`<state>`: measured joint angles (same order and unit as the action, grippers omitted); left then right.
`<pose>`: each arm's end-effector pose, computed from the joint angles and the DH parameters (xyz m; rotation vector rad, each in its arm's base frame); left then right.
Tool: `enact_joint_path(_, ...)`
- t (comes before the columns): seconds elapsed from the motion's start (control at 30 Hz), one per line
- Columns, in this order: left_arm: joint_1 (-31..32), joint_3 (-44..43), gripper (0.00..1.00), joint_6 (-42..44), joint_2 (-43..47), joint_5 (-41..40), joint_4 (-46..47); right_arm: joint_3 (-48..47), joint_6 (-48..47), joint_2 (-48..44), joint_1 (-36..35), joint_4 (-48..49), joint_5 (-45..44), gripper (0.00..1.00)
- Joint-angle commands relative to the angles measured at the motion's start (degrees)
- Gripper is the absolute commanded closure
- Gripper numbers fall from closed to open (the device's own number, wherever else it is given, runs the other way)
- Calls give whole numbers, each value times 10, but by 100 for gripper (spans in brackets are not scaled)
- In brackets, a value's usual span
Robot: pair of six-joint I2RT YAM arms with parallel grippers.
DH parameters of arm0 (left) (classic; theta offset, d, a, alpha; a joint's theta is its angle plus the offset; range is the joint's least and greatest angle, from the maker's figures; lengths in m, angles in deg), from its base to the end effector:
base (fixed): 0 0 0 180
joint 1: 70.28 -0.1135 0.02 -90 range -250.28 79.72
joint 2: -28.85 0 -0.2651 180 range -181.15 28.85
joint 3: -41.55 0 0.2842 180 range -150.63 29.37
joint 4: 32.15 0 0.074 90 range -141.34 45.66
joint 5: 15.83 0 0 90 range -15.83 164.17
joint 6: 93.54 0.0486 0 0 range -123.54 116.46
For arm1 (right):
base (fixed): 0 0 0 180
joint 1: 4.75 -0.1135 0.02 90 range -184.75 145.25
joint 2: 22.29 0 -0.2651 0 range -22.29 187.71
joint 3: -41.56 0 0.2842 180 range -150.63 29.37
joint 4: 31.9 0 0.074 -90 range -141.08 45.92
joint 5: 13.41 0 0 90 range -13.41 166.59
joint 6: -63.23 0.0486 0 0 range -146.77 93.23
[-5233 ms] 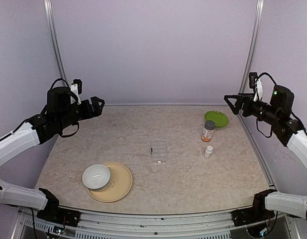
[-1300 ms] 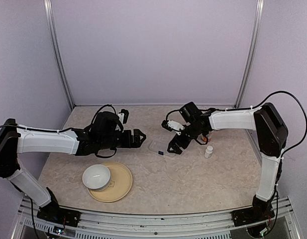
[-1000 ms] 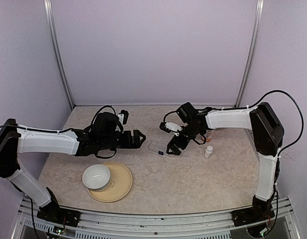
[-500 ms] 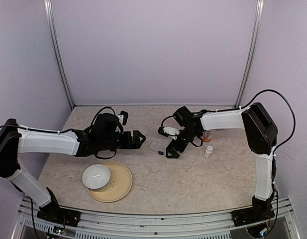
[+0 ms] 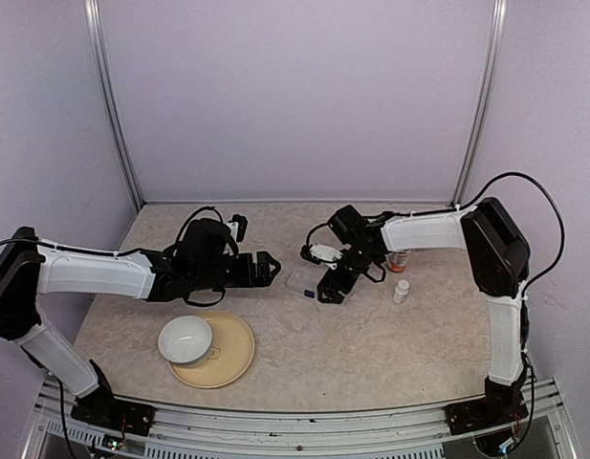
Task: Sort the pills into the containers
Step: Pick up the pill container from the center of the board.
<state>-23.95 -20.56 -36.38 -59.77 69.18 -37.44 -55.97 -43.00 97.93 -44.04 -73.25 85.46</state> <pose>0.2599 -0.2661 0.1872 0.2063 2.2007 -0.7095 0.3583 0.3028 0.1232 -1.3048 2.3750 0.3307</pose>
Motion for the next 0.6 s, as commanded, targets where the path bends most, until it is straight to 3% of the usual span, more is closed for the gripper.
enact_joint_path(0.0,1,8,1,-3,-7,-1,14,13,-3,5,-8,13,-14,10)
enact_joint_path(0.57,4,8,1,-6,-14,3,16,29,-6,-31,-10,41,-1,35)
